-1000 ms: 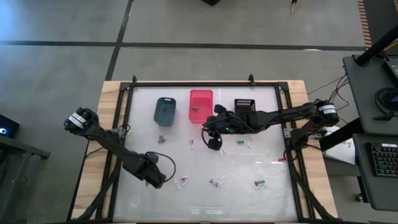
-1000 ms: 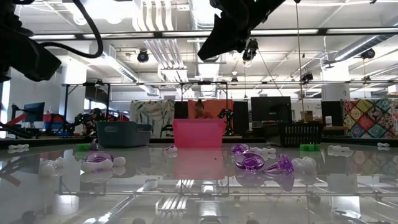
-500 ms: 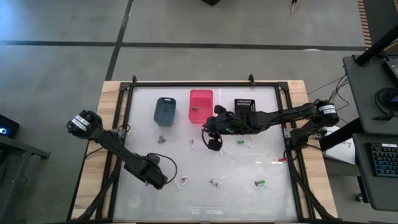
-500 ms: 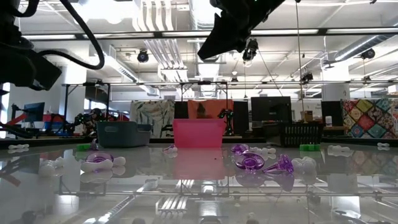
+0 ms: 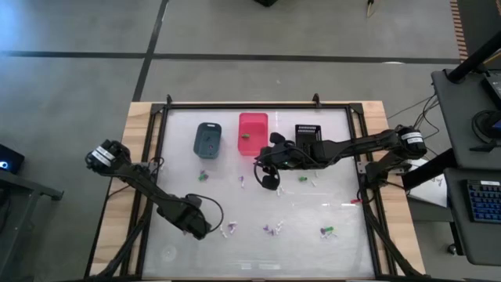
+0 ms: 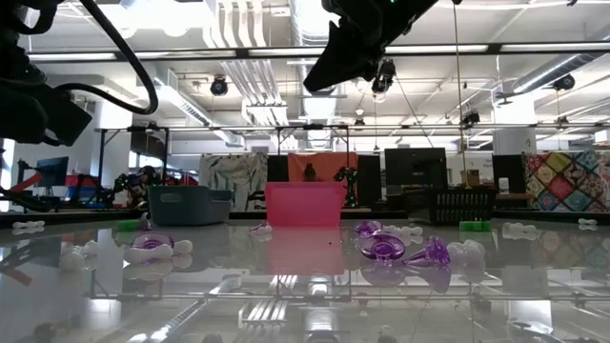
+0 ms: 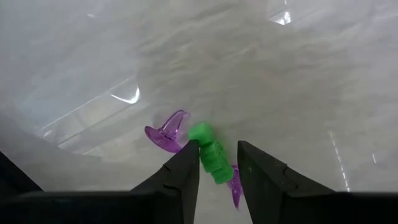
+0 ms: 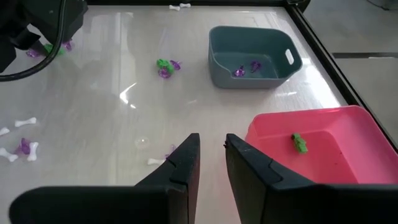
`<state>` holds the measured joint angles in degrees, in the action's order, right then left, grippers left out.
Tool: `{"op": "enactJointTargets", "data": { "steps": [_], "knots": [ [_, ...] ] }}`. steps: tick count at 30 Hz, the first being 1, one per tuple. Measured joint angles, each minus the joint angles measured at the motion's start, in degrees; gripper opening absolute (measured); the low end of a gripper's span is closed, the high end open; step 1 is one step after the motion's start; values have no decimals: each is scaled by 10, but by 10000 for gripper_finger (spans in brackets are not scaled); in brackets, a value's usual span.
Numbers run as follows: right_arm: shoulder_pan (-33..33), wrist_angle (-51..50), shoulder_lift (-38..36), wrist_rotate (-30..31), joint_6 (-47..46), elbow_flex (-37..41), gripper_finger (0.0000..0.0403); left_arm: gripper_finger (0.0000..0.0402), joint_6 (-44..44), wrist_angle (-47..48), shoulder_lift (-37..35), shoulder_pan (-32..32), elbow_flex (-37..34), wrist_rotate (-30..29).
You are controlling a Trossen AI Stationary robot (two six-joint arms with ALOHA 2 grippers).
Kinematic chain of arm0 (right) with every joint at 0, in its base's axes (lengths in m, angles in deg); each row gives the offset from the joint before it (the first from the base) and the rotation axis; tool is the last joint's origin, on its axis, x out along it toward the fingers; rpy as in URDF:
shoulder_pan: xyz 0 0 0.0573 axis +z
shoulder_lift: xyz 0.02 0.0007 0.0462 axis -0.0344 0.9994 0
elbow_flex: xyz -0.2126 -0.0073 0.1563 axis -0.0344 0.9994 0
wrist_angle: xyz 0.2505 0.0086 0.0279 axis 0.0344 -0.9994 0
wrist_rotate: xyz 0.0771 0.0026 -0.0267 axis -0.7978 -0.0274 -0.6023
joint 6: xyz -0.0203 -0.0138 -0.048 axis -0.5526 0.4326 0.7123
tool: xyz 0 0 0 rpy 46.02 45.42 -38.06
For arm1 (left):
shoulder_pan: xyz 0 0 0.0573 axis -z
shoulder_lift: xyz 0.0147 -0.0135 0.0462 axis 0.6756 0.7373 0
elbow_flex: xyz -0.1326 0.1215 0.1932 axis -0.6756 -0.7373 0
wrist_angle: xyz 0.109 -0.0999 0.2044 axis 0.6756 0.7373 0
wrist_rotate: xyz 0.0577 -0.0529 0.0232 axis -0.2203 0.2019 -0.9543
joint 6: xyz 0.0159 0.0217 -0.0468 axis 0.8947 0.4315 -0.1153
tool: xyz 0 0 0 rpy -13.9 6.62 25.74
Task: Sort Halloween decoration
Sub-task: Put the green skeleton toy into the pink bin
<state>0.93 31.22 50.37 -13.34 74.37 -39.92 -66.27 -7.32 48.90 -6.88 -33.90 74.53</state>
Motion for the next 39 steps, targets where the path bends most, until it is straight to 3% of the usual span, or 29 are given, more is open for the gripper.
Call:
{"op": "enactJointTargets", "data": {
  "steps": [10, 22, 28, 39],
  "knots": [
    [0, 0, 0, 0, 0, 5, 68, 83, 7, -6, -1, 0, -5, -1],
    [0, 1, 0, 0, 0, 6, 68, 10, 15, -3, -1, 0, -5, -8],
    [0, 1, 0, 0, 1, 6, 68, 2, 35, 15, -3, 0, 3, -19],
    [3, -49, -35, 0, -3, 6, 68, 1, 134, 33, -64, -31, 39, -128]
  ]
}}
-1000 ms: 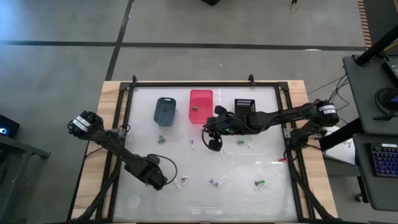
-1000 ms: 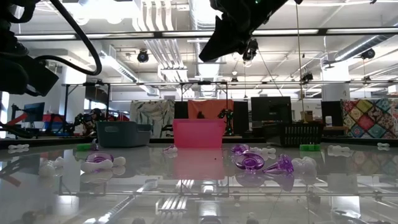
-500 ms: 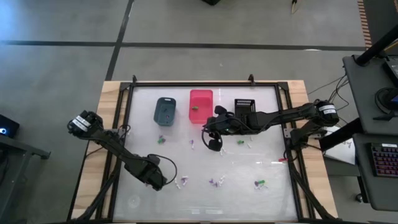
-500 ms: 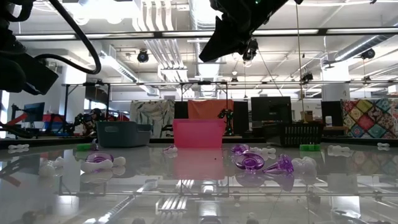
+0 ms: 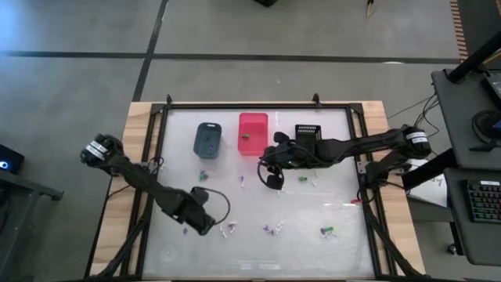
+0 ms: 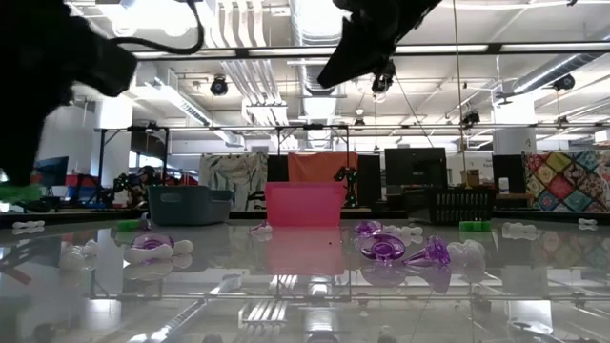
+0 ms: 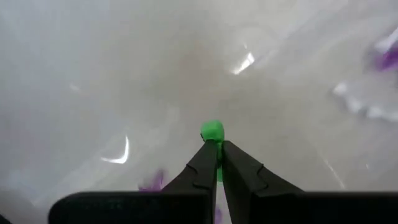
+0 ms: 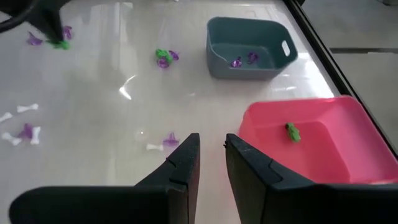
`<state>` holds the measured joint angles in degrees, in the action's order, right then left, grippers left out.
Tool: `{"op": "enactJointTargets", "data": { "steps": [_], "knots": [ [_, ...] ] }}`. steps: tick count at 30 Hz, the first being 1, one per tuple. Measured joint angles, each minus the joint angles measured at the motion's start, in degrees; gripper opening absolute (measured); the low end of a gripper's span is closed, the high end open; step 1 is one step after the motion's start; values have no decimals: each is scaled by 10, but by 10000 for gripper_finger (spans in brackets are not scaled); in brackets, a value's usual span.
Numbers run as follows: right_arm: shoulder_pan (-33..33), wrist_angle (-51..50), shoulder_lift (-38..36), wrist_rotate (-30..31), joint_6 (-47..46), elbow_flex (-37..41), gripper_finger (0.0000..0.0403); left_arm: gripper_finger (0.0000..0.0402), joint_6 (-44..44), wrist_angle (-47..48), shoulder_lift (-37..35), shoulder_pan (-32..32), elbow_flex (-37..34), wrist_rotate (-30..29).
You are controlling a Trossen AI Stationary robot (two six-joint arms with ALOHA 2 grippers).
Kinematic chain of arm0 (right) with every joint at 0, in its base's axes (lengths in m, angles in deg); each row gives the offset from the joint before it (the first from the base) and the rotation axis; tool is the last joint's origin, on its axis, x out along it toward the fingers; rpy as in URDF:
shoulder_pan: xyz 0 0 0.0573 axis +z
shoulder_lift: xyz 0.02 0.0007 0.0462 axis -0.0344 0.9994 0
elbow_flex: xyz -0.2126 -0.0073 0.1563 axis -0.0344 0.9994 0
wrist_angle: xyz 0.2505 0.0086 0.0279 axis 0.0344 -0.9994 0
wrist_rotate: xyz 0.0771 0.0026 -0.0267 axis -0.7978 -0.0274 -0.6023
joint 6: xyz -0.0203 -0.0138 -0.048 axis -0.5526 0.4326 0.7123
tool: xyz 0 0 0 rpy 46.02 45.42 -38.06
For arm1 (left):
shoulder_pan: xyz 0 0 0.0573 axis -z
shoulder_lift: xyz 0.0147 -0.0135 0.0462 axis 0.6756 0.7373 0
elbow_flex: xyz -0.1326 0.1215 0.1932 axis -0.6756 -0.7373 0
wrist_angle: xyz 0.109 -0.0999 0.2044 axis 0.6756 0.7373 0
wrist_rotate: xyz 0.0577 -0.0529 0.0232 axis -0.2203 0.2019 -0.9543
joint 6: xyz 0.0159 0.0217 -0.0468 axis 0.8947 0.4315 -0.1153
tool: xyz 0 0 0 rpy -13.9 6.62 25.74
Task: Sort Halloween decoration
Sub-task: Put the green skeleton toy into the pink bin
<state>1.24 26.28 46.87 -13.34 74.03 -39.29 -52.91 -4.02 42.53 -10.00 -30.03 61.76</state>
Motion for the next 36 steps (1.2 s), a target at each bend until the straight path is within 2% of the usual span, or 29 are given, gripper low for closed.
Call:
{"op": "enactJointTargets", "data": {
  "steps": [8, 12, 18, 23, 27, 31, 36],
  "knots": [
    [28, -60, -71, 0, -23, 18, 68, 1, 155, -6, -22, -61, 0, -34],
    [40, -64, -124, 0, -49, 53, 68, 1, 258, -53, -24, -113, 0, -44],
    [48, -54, -213, 0, -110, 126, 68, 1, 455, -198, -24, -195, 0, -60],
    [55, -13, -265, 0, -114, 180, 68, 1, 604, -331, -24, -266, 0, -60],
    [55, 25, -294, 0, -103, 210, 68, 1, 707, -478, -22, -310, 0, -60],
    [55, 65, -310, 0, -82, 232, 68, 1, 780, -618, -1, -341, 0, -59],
    [55, 93, -314, 1, -45, 247, 68, 1, 819, -694, 33, -379, 0, -54]
  ]
}}
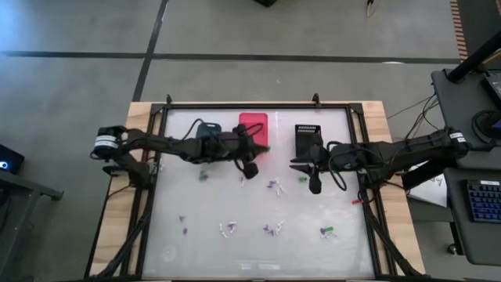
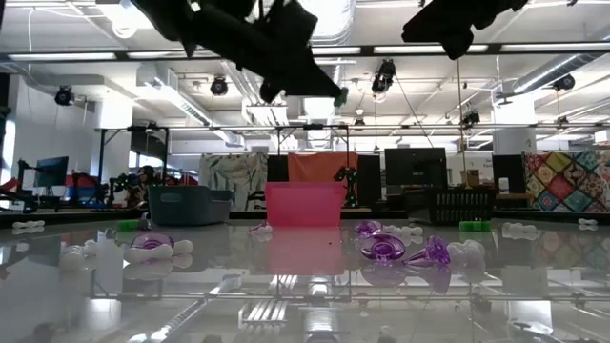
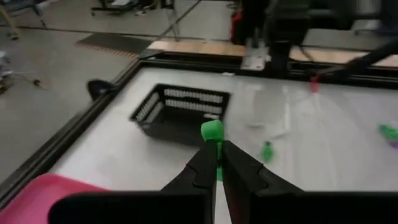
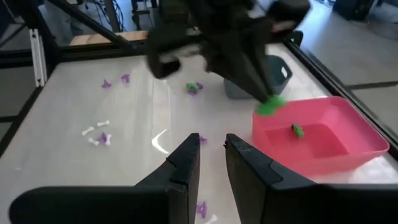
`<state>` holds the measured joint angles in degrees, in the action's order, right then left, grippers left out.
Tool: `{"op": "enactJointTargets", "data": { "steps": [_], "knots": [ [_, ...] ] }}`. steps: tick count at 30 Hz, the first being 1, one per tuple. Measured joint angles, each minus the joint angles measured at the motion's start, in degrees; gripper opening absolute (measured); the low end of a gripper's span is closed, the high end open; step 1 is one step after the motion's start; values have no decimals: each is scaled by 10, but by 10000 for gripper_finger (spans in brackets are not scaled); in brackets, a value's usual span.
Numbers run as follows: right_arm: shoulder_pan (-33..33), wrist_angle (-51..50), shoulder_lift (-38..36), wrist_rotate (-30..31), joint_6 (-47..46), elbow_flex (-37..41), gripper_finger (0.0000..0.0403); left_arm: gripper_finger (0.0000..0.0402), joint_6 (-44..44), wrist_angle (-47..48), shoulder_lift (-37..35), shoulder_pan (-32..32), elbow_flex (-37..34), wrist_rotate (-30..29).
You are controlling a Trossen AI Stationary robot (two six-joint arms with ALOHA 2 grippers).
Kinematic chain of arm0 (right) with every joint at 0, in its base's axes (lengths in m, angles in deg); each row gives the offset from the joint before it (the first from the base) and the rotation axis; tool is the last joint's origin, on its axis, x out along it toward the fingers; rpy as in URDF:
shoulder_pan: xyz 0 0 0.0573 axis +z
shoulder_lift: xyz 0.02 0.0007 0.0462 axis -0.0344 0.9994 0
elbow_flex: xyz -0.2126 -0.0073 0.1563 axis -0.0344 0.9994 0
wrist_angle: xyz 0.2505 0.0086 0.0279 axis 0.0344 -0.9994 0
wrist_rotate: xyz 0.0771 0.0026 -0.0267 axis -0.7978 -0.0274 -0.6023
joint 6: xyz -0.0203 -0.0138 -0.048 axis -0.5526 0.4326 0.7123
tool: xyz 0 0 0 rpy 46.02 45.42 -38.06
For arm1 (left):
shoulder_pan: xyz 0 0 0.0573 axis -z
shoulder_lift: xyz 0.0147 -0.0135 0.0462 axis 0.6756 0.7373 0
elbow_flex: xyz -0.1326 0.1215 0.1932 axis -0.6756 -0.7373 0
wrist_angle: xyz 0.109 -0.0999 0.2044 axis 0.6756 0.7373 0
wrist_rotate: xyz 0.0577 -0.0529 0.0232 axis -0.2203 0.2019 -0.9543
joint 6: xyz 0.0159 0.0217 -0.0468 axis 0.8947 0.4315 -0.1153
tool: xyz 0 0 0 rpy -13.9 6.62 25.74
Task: Sort Halloween decoration
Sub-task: Put the green skeleton toy into the pink bin
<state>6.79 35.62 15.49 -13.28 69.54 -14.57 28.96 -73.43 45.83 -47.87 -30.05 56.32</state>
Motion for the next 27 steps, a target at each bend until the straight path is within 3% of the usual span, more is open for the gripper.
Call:
{"op": "enactJointTargets", "data": {
  "steps": [8, 14, 27],
  "knots": [
    [-2, 32, 1, 5, 33, 8, 68, 1, -13, 8, 25, -101, 0, 0],
    [-3, 34, 1, 59, 34, 8, 68, 1, -80, 109, 39, -175, 0, 8],
    [-3, 33, 23, 60, -34, 8, 68, 15, -90, 127, 44, -181, 0, 15]
  ]
}}
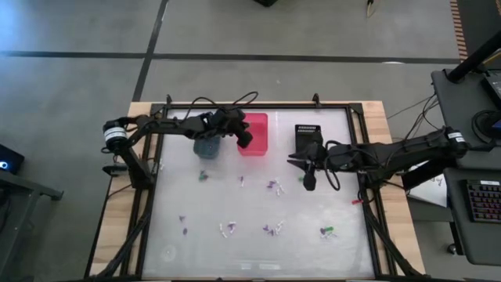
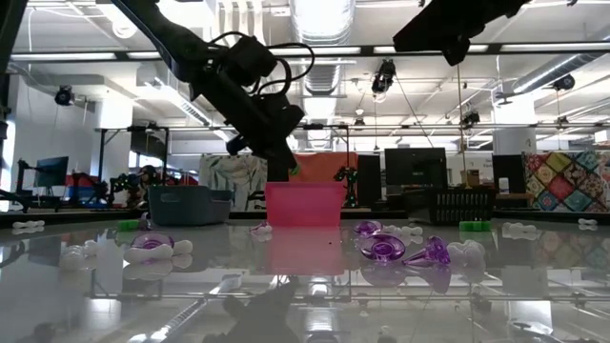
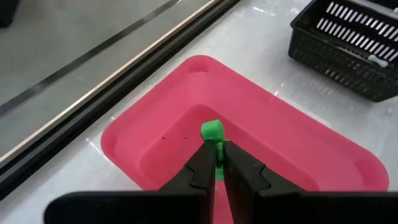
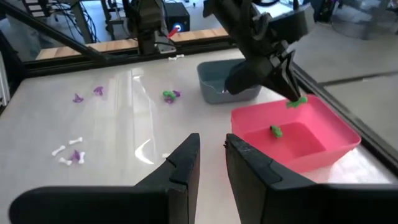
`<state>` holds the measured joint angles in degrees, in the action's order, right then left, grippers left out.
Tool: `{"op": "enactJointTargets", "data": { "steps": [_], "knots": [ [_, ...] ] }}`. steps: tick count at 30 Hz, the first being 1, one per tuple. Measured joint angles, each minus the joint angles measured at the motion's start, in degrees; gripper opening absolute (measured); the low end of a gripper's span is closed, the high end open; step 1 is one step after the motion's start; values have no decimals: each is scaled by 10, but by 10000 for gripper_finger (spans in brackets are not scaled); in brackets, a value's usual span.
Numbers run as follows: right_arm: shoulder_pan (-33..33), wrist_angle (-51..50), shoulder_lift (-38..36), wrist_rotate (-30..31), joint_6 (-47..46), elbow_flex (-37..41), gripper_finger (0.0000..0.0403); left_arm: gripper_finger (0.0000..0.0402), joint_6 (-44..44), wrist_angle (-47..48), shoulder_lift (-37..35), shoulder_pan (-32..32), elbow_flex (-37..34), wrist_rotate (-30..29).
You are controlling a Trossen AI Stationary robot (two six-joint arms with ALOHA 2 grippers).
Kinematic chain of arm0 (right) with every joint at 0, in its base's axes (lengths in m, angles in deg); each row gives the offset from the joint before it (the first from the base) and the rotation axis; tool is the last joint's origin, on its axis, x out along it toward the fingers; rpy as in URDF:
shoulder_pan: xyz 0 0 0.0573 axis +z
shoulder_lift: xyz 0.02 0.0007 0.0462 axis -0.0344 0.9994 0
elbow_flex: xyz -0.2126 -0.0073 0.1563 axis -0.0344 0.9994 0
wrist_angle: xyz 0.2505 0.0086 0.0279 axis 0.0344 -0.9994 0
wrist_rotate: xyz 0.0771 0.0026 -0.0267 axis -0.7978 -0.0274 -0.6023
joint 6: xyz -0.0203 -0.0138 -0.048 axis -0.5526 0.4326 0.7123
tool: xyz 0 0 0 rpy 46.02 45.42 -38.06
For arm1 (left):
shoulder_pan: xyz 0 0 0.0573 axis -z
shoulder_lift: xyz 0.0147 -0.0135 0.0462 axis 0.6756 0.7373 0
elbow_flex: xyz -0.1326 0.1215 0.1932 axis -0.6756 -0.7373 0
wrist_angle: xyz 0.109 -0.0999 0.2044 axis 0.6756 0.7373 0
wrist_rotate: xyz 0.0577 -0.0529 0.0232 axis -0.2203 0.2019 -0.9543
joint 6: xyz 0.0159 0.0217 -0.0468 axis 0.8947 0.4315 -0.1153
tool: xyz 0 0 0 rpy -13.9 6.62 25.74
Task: Sort Halloween decoration
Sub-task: Put the green skeleton toy into the pink bin, then put the white bone toy into the black bin
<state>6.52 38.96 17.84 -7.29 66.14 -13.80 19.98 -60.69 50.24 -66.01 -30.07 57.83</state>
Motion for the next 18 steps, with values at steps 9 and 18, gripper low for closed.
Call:
{"op": "enactJointTargets", "data": {
  "steps": [9, 18],
  "knots": [
    [0, -2, 15, 0, -53, 0, 68, 86, 0, 0, -2, 1, 0, 6],
    [0, -6, 15, -7, -161, 0, 68, 106, 5, -4, -45, 2, 0, 130]
  ]
}}
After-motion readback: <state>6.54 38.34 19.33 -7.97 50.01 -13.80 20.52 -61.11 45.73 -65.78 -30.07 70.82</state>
